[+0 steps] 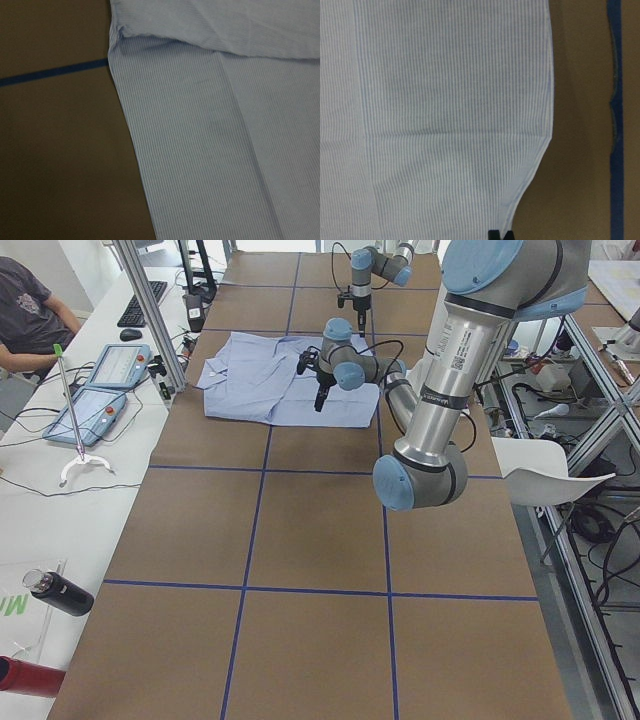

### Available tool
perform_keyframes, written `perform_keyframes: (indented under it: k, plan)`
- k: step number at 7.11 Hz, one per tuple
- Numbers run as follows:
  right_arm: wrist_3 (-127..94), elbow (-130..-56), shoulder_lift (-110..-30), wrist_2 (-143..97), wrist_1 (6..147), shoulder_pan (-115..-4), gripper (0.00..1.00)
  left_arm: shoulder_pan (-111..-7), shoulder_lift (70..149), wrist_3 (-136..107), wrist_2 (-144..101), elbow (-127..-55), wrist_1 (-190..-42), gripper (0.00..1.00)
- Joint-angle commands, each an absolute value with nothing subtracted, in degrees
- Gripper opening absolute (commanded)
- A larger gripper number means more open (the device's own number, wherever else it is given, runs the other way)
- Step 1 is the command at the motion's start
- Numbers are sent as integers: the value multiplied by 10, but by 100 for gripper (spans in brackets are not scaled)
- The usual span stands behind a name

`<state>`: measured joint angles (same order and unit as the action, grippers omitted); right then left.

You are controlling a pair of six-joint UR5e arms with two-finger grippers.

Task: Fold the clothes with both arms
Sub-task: 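Lower both grippers to the hem corners nearest the robot and grasp them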

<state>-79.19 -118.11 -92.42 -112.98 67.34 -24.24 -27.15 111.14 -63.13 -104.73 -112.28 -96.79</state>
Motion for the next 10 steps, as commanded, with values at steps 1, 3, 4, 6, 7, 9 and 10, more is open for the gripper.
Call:
perform_keyframes:
  k: [1,3,4,6,7,9,10]
  plan:
    - [-795,-1184,-921,-1130,673,-244,0,-212,1099,-774,-1045,-1129,-971,97]
    - [-795,-1184,-919,-1130,673,-244,0,-183,1096,-859,-1043,-1123,-992,94]
    - [-795,-1183,-918,-1130,673,-244,0,-181,1097,-887,-1031,-1116,-992,91]
    - [-795,-1184,-912,-1133,673,-245,0,-172,1098,-902,-1026,-1105,-992,79]
    - [-795,-1184,-912,-1134,673,-246,0,-172,1097,-901,-1025,-1104,-991,74]
    - [-795,-1184,-912,-1135,673,-249,0,-172,1098,-902,-1024,-1095,-989,65]
    - [-795,-1184,-912,-1135,673,-251,0,-172,1098,-901,-1024,-1091,-989,63]
